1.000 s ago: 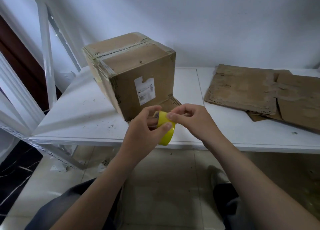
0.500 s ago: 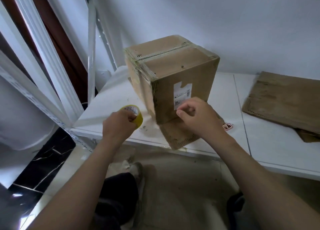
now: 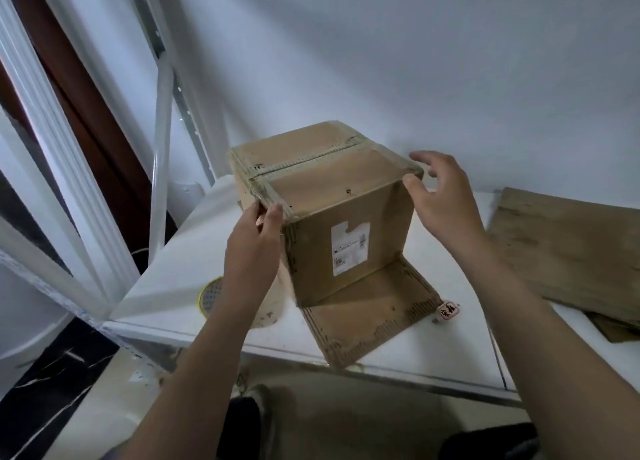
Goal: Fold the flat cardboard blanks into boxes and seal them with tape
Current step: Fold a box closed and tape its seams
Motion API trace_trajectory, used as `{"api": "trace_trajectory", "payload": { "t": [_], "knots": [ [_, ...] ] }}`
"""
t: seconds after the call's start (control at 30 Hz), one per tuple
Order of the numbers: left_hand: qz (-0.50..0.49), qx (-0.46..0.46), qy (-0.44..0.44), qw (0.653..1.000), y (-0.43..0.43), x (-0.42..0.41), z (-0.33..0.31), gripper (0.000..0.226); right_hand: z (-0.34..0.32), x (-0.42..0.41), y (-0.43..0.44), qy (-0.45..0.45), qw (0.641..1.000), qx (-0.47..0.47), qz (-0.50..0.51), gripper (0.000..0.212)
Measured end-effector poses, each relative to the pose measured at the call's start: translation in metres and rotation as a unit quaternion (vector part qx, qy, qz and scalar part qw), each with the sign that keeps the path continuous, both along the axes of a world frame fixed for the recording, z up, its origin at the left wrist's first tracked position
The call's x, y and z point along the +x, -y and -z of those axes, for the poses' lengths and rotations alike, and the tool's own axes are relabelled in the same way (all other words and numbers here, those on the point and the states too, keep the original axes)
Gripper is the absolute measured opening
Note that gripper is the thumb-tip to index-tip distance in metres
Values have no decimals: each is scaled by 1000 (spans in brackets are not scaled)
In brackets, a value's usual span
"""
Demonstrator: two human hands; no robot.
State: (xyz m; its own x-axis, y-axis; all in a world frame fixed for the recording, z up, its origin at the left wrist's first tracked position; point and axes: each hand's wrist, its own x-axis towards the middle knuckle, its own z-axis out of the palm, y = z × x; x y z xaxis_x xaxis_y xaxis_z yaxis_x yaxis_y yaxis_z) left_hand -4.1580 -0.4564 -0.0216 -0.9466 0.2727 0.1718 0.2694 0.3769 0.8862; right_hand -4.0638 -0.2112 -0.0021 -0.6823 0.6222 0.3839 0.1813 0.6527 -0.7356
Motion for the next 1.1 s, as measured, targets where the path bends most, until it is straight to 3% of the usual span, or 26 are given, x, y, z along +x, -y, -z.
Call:
{"api": "trace_trajectory", "payload": {
  "t": [0.13, 0.2, 0.5, 0.67, 0.8, 0.97, 1.1],
  "knots": [
    [5, -14, 65, 998, -17, -19, 1, 49, 4, -18, -18, 62, 988, -137, -40, 52],
    [12, -9, 82, 997, -19, -20, 2, 53, 7, -20, -19, 56, 984, -160, -47, 54],
    [72, 89, 34, 993, -8, 20, -12, 58, 0, 26, -1, -70, 976, -208, -11, 55],
    [112, 142, 10, 983, -9, 51, -23, 71, 5, 85, -1, -148, 952, -265, -30, 74],
    [160, 178, -28, 971, -16, 75, -30, 69, 12, 123, -7, -175, 952, -248, -48, 81],
    [180, 171, -50, 967, -9, 65, -15, 72, 24, 140, -9, -72, 972, -199, -100, 82],
    [174, 132, -24, 976, -2, 59, 7, 67, 42, 140, 0, 5, 965, -241, -105, 53]
  ]
}}
